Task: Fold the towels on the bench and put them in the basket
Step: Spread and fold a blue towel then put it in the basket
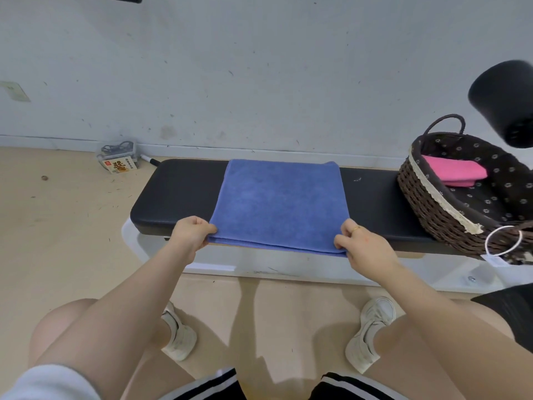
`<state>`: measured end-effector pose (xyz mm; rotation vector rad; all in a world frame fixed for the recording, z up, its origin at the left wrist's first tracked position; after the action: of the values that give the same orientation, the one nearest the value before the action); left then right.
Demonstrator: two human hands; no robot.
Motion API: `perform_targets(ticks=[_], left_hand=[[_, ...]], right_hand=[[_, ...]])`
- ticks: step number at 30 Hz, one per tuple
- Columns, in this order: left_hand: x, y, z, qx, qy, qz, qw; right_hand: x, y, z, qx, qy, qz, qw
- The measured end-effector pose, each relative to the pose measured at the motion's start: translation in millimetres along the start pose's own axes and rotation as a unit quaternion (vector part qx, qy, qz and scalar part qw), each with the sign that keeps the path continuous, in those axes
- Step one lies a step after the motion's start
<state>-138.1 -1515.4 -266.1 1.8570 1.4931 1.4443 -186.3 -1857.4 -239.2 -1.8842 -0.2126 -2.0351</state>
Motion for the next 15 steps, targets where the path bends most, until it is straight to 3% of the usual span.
perform_targets(ticks=[3,7,9,12,15], left_hand=[[-1.9,-7.1,-1.2,0.011,0.006,0.007,1.000],[-9.2,-15.8,-5.8,0.061,-0.016,-0.056,0.996],[-15.2,-16.5,-9.9,0.082,-0.058,-0.076,0.992],[-24.5,-17.6,-14.1,0.099,-0.120,-0.066,0.986],[-28.6,-17.3,-11.5,0.093,-0.120,-0.033,0.988]], right_hand=[[-1.5,9.7,-2.0,-0.056,0.027,0.068,0.996],[-2.4,17.4,-9.0,-0.231,0.083,0.250,0.937],[-7.2,19.7,-11.6,-0.297,0.039,0.232,0.925],[-21.4,23.7,-13.4,-0.325,-0.058,0.216,0.919],[-30.3,29.7,-12.7,-0.306,-0.055,0.260,0.914]])
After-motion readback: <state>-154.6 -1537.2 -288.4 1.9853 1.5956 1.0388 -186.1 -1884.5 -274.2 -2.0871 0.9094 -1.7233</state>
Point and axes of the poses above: each hand's wrist, its own z-axis towards the middle knuckle, its own x-axis out of the back of the hand, y = z × x, the point moved 6 cm from there along z, towards the middle knuckle, and after that the axes turned 15 degrees about z, right-handed, at the moved point
